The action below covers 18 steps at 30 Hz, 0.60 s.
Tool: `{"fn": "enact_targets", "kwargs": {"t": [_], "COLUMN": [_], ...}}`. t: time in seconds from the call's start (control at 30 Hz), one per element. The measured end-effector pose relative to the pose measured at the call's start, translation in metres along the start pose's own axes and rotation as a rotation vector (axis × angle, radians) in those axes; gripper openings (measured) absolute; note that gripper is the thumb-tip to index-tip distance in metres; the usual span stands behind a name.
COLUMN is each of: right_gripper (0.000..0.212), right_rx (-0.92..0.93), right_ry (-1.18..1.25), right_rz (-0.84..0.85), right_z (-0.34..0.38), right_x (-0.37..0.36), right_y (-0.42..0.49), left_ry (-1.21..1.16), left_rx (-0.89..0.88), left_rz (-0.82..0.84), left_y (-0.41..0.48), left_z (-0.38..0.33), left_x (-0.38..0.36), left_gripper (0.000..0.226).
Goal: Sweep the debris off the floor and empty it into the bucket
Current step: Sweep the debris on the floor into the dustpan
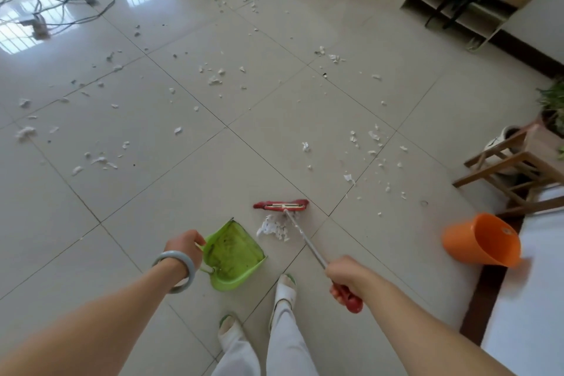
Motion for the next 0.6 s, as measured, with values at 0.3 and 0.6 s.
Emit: {"fn": "enact_targets", "kwargs": {"t": [0.3, 0.6], "right_gripper": [0.046, 0.042], "right_rx": [0.088, 0.085], "right_ry": [-0.161, -1.066], "right_rz": [-0.221, -0.674], "right_z": [-0.02, 0.042], "right_x": [0.053, 0.104], "right_y": [-0.059, -0.066], "left_ry": [0.101, 0.107], "left_rx": [-0.08, -0.094], "left_rz": [0.06, 0.068], "left_y": [-0.009, 0.0], "left_z": [-0.008, -0.017], "left_x": [-0.01, -0.023], "left_gripper": [0.028, 0.027]}}
Point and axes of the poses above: each hand's wrist, its own y-axis towards the middle knuckle, its own x-axis out of the back of the hand, z = x × y, the point moved 10 cm from there along y, towards the middle knuckle, and after that the axes turned 5 degrees about -x, right-handed, at the moved point
